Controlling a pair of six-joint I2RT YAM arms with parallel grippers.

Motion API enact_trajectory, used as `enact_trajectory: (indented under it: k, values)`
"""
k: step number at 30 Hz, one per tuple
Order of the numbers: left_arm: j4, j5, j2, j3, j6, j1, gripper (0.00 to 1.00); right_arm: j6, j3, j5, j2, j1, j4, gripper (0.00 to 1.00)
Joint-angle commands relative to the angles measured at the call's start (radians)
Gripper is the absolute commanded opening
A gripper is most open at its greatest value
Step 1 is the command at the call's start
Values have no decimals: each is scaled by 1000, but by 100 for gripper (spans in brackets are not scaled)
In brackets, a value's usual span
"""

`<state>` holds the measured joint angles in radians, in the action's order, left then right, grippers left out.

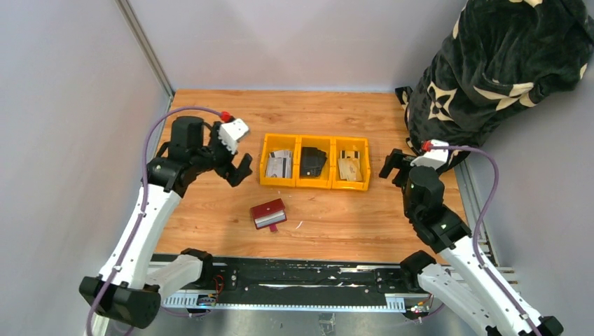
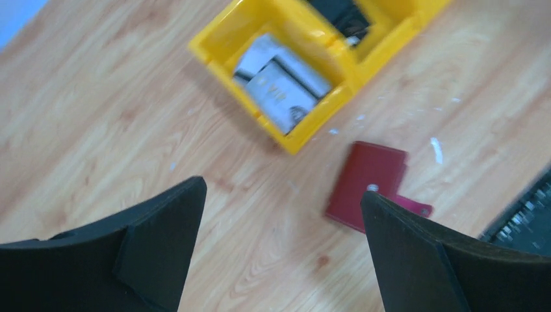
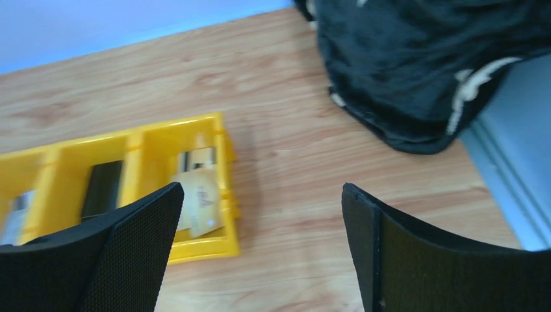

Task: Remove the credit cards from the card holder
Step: Reset both arms

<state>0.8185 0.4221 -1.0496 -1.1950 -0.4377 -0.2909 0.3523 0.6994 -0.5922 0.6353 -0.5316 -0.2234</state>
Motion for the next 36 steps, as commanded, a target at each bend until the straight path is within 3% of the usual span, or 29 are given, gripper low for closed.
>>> enact_trajectory:
  k: [1,4,9,14,17,20,25,29,32,35,36]
  values:
    - [-310,38,19,274,147,181,100,-309,-186,-189,1,64,313,95]
    - [-623,-55,21,481,246,236,100,-325,-237,-233,79,128,404,95]
    - [-1049,-75,-48,723,377,334,100,-307,-322,-259,180,225,570,95]
    - [-1351,-149,-104,868,384,340,100,-327,-411,-223,270,305,739,95]
    - [-1444,-207,-95,911,371,343,100,-286,-438,-201,335,351,784,95]
    - [-1750,-265,-110,1018,385,343,100,-299,-468,-160,406,372,898,96]
    - [-2063,-261,-294,1085,410,343,100,-319,-502,-79,527,401,1091,96]
    - [-2103,-282,-335,1093,415,343,100,-382,-517,55,648,412,1236,96]
    - [-1995,-312,-328,1051,428,342,100,-450,-508,218,705,408,1252,96]
    - [-1912,-361,-328,1006,415,317,100,-485,-541,188,829,406,1484,96]
    - [-1897,-377,-328,999,409,307,100,-479,-515,173,820,402,1422,96]
